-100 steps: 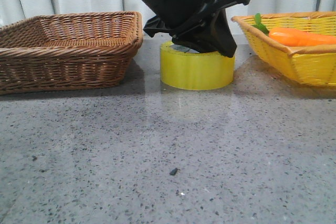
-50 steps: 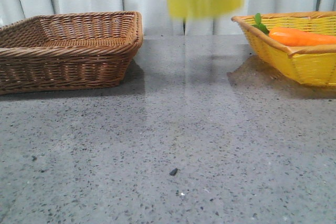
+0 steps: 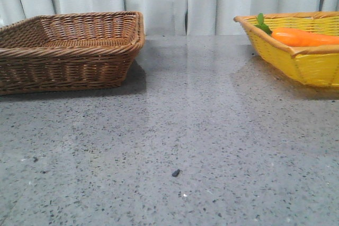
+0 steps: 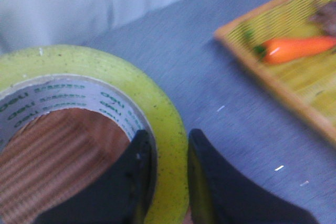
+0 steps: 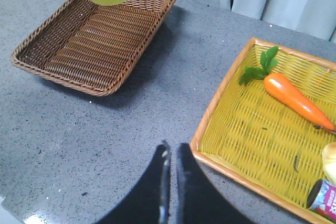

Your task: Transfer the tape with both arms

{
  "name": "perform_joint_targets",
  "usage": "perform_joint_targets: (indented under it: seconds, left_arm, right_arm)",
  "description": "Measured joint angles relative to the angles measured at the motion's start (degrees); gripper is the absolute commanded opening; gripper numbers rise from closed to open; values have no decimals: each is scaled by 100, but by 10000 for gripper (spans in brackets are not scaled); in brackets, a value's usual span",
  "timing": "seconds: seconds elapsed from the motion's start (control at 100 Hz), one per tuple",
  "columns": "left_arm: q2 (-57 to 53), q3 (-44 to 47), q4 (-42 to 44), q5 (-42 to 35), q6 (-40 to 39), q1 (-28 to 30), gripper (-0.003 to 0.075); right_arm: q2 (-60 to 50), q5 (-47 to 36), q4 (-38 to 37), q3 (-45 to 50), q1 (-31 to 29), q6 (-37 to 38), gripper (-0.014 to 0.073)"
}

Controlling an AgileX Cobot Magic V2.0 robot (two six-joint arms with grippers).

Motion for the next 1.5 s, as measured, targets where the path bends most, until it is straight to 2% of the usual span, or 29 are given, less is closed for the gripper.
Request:
perform_joint_targets:
  seconds: [0.08, 0.2, 0.27, 0.36, 0.46, 0.51, 0.59, 0.68, 0.81, 0.98, 1.18, 1.37, 1.5]
  left_arm:
    - [155, 61, 86, 255, -25, 217, 77]
    - [425, 90, 114, 597, -23, 319, 335]
    - [463, 90, 114, 669, -27, 319, 400]
    - [456, 90, 78, 668, -197, 319, 355]
    - [302, 134, 68, 492, -447, 306, 237]
    - [131, 254, 84, 210, -497, 254, 180]
    - [-299, 645, 176, -361, -553, 59, 138]
    - [-1007, 1445, 371, -1159, -572, -334, 121]
    - [-2216, 3061, 665, -2411, -572, -917, 95]
    - [-3677, 5158, 777, -3895, -572, -1101, -21]
    - [-5131, 6923, 786, -4627, -572, -1101, -21]
    - [-6015, 7726, 786, -4734, -572, -1101, -21]
    - [-6167, 8001, 786, -4771, -572, -1101, -21]
  right_arm:
    - [0, 0, 0, 0, 0, 0, -68]
    - [0, -58, 0, 0, 0, 0, -68]
    - [0, -67, -4, 0, 0, 0, -68]
    - [0, -70, -41, 0, 0, 0, -68]
    - [-54, -85, -142, 15, 0, 0, -68]
    - [-160, -187, -198, 91, 0, 0, -68]
    - [-508, -502, -343, 377, 0, 0, -68]
    - [-1150, -1020, -586, 952, 0, 0, -68]
    - [-2325, -1801, -1148, 2099, 0, 0, -68]
    - [-3775, -2509, -1604, 3540, 0, 0, -68]
    - [-4773, -2793, -1653, 4591, 0, 0, -68]
    - [-5054, -2817, -1675, 5079, 0, 0, -68]
    - [-5054, -2841, -1675, 5312, 0, 0, -68]
